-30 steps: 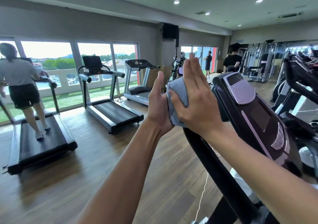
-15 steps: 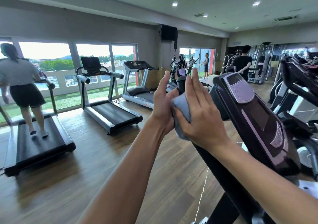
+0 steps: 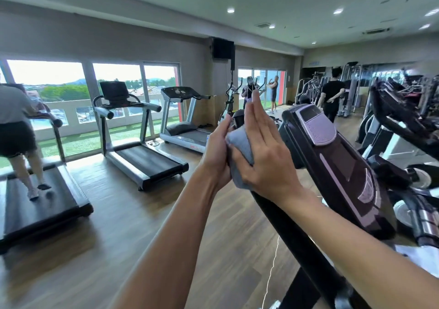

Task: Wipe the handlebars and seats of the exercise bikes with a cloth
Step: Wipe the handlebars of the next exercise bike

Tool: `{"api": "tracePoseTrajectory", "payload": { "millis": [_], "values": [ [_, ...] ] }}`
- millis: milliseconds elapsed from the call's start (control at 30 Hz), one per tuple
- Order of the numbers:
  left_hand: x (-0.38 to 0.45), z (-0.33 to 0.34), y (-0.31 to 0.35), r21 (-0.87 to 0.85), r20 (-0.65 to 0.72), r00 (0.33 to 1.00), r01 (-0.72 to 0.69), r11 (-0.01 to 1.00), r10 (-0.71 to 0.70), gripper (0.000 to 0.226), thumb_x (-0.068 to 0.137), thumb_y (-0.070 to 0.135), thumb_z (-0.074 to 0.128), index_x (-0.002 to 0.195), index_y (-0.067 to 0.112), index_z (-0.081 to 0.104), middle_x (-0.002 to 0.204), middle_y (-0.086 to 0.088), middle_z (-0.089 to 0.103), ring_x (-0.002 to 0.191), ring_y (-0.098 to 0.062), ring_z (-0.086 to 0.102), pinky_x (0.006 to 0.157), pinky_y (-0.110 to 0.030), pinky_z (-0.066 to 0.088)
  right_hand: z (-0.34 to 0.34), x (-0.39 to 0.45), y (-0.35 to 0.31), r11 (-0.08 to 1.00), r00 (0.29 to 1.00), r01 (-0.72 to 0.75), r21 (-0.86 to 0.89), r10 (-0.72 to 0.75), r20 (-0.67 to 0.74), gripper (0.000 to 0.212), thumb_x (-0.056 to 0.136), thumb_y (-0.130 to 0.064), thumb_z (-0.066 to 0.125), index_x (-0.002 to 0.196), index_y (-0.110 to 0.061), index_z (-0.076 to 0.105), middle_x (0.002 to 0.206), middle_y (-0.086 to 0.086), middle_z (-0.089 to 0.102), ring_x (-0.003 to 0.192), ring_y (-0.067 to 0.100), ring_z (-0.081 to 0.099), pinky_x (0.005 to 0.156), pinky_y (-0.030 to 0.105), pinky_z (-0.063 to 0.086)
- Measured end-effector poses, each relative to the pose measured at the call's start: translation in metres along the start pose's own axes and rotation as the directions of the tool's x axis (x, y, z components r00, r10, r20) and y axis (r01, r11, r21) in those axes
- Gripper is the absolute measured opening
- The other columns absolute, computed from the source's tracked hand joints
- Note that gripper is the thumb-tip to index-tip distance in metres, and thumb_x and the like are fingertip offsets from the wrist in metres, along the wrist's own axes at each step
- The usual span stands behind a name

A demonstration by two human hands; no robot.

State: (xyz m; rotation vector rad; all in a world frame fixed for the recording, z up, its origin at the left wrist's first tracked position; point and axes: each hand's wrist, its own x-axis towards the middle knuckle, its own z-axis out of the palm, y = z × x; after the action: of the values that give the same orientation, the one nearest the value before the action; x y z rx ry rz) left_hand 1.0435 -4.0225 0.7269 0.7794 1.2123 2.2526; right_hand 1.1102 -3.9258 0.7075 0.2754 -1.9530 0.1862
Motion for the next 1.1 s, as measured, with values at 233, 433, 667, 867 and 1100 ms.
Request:
{"api": "tracePoseTrajectory", "payload": {
  "millis": [233, 433, 667, 867, 1100],
  "values": [
    [0.006, 0.002, -0.001, 0.014, -0.035, 0.999, 0.031, 0.999, -0.031, 0.048, 0.111, 0.04, 0.036, 0.106, 0.007, 0.071, 0.092, -0.009, 0.077, 0.086, -0.02, 0.074, 0.076, -0.03, 0.061, 0.001, 0.008, 0.001, 0.983, 0.993, -0.092, 0.161, 0.103, -0.062, 0.071, 0.099, -0.032, 0.055, 0.156, 0.003, 0.031, 0.161, 0.016, 0.037, 0.151, 0.027, 0.034, 0.124, 0.027, 0.025],
    [0.004, 0.011, -0.014, -0.098, -0.044, 0.999, 0.008, 0.995, -0.012, 0.066, 0.109, 0.052, 0.028, 0.104, 0.014, 0.081, 0.112, -0.005, 0.077, 0.103, -0.023, 0.071, 0.103, -0.041, 0.053, -0.017, -0.06, 0.005, 0.967, 0.978, -0.184, 0.175, 0.163, 0.128, 0.078, 0.1, -0.042, 0.048, 0.16, -0.001, 0.021, 0.166, 0.012, 0.029, 0.155, 0.021, 0.026, 0.124, 0.023, 0.021],
    [-0.007, 0.007, -0.01, -0.039, -0.111, 0.993, 0.042, 0.998, -0.046, 0.048, 0.107, 0.045, 0.048, 0.128, 0.006, 0.066, 0.112, -0.015, 0.073, 0.097, -0.025, 0.073, 0.078, -0.033, 0.062, -0.011, -0.024, 0.003, 0.984, 0.985, -0.124, 0.129, 0.107, 0.134, 0.1, 0.089, -0.059, 0.063, 0.16, -0.002, 0.021, 0.169, 0.011, 0.019, 0.158, 0.023, 0.014, 0.127, 0.043, 0.021],
    [-0.01, 0.006, 0.002, -0.066, -0.02, 0.999, 0.043, 0.997, -0.044, 0.044, 0.11, 0.037, 0.038, 0.125, 0.007, 0.066, 0.117, -0.013, 0.073, 0.107, -0.026, 0.07, 0.095, -0.037, 0.057, -0.012, -0.019, 0.003, 0.945, 0.976, -0.21, 0.249, 0.19, 0.101, 0.077, 0.086, -0.034, 0.075, 0.154, -0.016, 0.043, 0.161, 0.003, 0.04, 0.15, 0.019, 0.035, 0.119, 0.037, 0.036],
    [-0.011, 0.009, 0.002, 0.022, -0.019, 0.999, 0.034, 0.999, -0.034, 0.049, 0.11, 0.039, 0.035, 0.103, 0.01, 0.074, 0.113, -0.009, 0.076, 0.112, -0.029, 0.065, 0.114, -0.044, 0.042, -0.078, -0.028, 0.002, 0.952, 0.915, -0.272, 0.14, 0.21, 0.346, 0.075, 0.077, -0.045, 0.062, 0.148, -0.029, 0.048, 0.148, -0.009, 0.054, 0.135, 0.011, 0.051, 0.111, 0.043, 0.045]
  ]
}}
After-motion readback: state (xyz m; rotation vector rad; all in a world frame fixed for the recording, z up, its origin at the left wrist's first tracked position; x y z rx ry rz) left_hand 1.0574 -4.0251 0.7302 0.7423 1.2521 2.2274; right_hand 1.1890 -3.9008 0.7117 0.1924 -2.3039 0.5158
